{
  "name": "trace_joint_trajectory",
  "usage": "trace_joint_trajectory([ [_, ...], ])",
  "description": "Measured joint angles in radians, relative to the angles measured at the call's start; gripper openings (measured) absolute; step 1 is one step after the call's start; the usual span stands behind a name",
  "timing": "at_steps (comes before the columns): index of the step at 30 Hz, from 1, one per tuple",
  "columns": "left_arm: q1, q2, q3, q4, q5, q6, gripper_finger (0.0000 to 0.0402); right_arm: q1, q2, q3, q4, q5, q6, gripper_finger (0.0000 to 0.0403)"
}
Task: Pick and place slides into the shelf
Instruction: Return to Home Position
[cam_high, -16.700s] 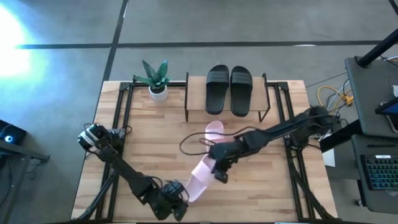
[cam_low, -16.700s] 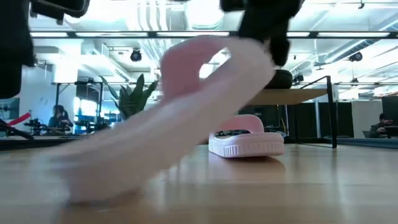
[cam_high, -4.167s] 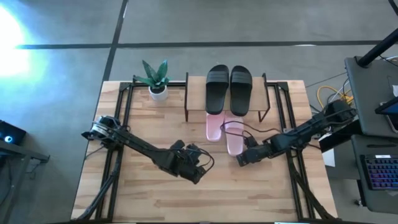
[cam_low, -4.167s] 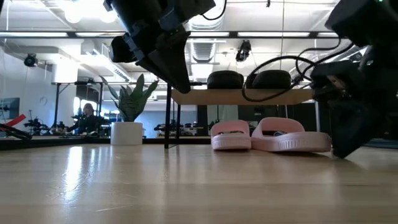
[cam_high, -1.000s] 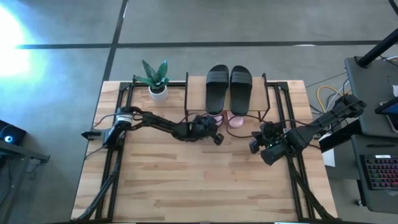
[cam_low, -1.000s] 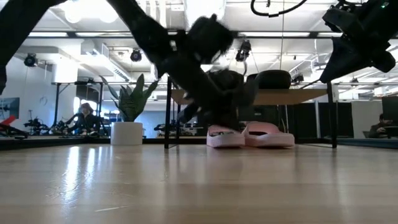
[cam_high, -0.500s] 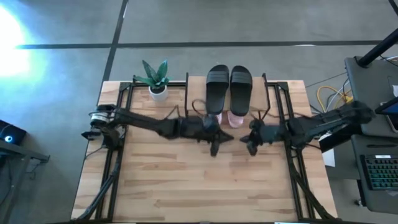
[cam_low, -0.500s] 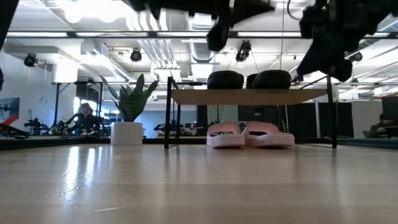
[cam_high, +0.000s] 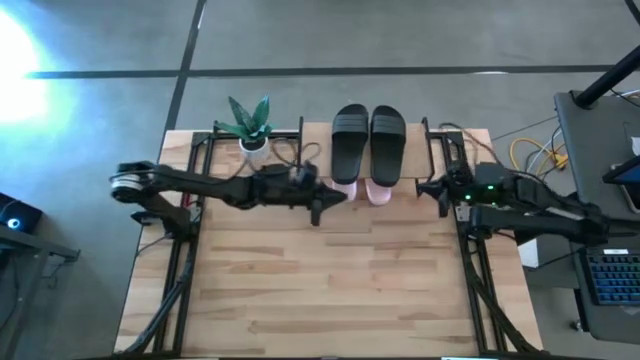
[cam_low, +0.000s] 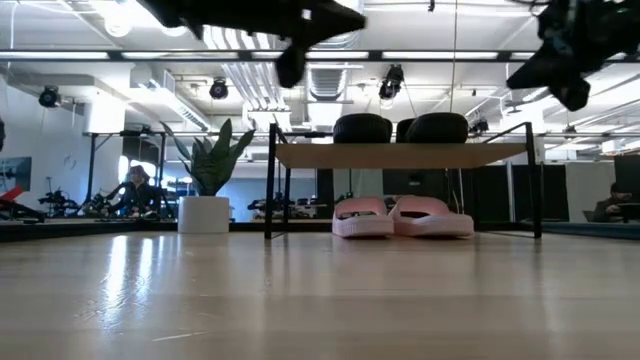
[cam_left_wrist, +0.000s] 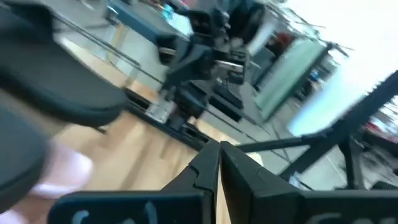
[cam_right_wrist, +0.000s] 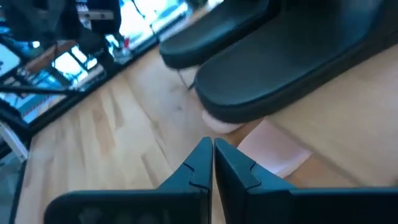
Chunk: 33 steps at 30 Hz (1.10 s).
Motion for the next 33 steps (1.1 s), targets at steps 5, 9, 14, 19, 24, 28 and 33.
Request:
trace_joint_trajectory([
  [5, -0.001, -0.182, -0.181, -0.003, -0.091, -0.005, 0.0001, -0.027, -0.115, -0.007, -0.078, -0.085, -0.002, 0.0009],
  [9, -0.005, -0.34, -0.33, 0.003, -0.107, -0.004, 0.0001, -0.026, -0.156, -0.013, -0.095, -0.076, 0.057, 0.0009],
  [14, -0.007, -0.541, -0.508, -0.008, -0.105, -0.005, 0.0001, -0.026, -0.179, -0.002, -0.154, -0.044, 0.267, 0.0009],
  [19, -0.008, -0.731, -0.649, -0.006, -0.105, 0.003, 0.0001, -0.026, -0.183, 0.001, -0.199, -0.062, 0.303, 0.0008],
  [24, -0.008, -0.92, -0.791, -0.003, -0.106, -0.005, 0.0001, -0.026, -0.183, -0.001, -0.153, -0.084, 0.268, 0.0009],
  [28, -0.008, -1.059, -0.88, -0.005, -0.133, -0.004, 0.0001, -0.024, -0.186, -0.018, -0.007, -0.119, 0.165, 0.0009],
  [33, -0.008, -1.209, -0.974, -0.006, -0.134, 0.0, 0.0001, -0.024, -0.228, -0.11, 0.244, -0.126, 0.084, 0.0009],
])
